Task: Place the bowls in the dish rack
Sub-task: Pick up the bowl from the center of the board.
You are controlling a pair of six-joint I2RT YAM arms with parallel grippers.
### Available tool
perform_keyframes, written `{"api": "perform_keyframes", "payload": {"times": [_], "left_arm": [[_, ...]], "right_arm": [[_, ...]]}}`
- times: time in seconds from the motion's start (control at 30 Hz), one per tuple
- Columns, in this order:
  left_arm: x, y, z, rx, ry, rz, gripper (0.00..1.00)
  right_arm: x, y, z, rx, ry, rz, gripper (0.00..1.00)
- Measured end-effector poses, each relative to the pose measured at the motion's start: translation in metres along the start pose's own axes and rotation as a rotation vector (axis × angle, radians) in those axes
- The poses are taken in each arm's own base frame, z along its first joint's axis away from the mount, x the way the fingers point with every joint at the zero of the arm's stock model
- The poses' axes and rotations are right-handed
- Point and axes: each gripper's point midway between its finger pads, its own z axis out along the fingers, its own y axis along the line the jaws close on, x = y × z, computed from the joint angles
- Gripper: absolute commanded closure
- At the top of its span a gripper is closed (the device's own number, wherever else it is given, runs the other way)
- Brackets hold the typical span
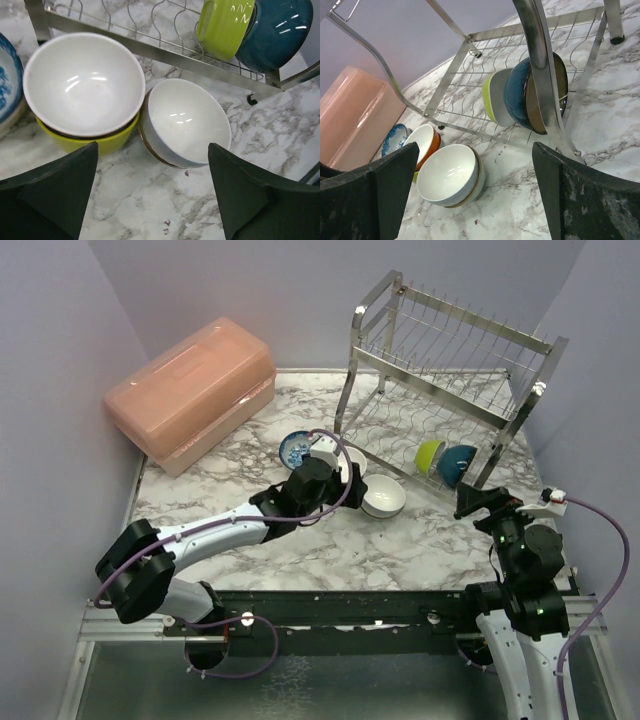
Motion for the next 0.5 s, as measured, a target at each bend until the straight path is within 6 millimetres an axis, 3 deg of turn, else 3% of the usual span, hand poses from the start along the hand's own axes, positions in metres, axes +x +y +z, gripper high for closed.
{"api": "perform_keyframes", "payload": {"times": [0.13,0.27,0.5], "left_arm": [[0.015,-0.001,-0.001,-0.018,0.032,-0.194,0.16],[0.016,-0.006,0.0,-0.018,0.038,-0.312,0.19],[0.043,-0.009,0.016,-0.038,0.121,-0.423,0.25]], "right_arm": [[0.002,-0.001,0.001,0.004,0.006,-0.001,0.0],[0.002,-0.001,0.001,0.004,0.007,-0.001,0.0],[0.002,-0.001,0.001,0.001,0.009,-0.001,0.0]]}}
